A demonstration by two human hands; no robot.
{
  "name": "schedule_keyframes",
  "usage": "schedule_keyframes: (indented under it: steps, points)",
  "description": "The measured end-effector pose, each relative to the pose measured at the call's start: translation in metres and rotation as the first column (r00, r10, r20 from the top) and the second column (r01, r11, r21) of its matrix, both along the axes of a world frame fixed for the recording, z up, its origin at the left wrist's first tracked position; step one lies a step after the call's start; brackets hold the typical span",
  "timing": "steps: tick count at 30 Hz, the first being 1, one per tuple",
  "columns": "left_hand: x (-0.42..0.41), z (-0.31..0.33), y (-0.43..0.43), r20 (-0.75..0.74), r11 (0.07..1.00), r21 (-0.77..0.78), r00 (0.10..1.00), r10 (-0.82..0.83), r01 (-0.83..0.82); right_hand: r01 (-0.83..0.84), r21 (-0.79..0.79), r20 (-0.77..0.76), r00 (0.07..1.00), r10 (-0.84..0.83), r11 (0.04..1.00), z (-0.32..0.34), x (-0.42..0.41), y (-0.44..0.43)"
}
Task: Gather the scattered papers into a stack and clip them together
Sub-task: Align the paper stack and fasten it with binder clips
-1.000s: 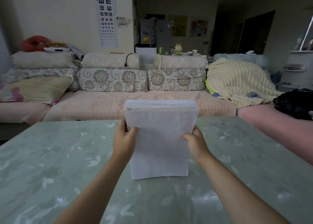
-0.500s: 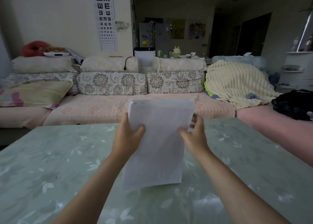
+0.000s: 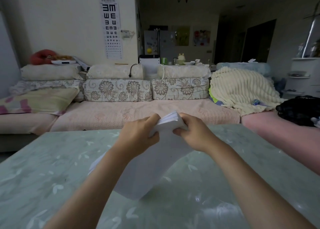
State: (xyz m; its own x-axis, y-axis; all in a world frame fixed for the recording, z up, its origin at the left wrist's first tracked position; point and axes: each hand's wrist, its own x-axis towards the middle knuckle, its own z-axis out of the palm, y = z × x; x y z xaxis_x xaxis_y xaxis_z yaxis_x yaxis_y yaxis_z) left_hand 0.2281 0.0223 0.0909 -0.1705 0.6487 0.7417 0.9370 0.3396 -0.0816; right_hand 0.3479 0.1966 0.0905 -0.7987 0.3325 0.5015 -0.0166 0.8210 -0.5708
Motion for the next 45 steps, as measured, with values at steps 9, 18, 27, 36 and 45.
schedule_keyframes:
  steps: [9,18,27,36,45]
  points:
    - [-0.064,-0.025,-0.066,0.596,0.954,-0.298,0.774,0.212,-0.031,0.084,-0.449,-0.074,0.989,-0.13,0.89,-0.04,0.01,0.026]
    - [-0.048,-0.072,-0.034,0.843,0.753,0.538,0.264,-0.469,-0.378,0.083,-0.624,-0.133,0.968,-0.21,0.777,-0.093,-0.009,0.029]
    - [-0.04,-0.1,-0.019,0.82,0.768,0.543,0.412,-0.398,-0.338,0.042,-0.768,-0.109,0.974,-0.196,0.639,-0.131,-0.016,0.038]
    - [-0.056,-0.075,-0.022,0.659,0.925,0.228,0.748,0.084,-0.305,0.044,-0.767,-0.09,0.98,-0.175,0.64,-0.135,-0.013,0.043]
    - [-0.01,-0.045,0.07,0.021,0.932,-0.336,0.988,0.155,-0.139,-0.026,-0.768,-0.13,0.985,-0.115,0.64,-0.135,-0.009,0.044]
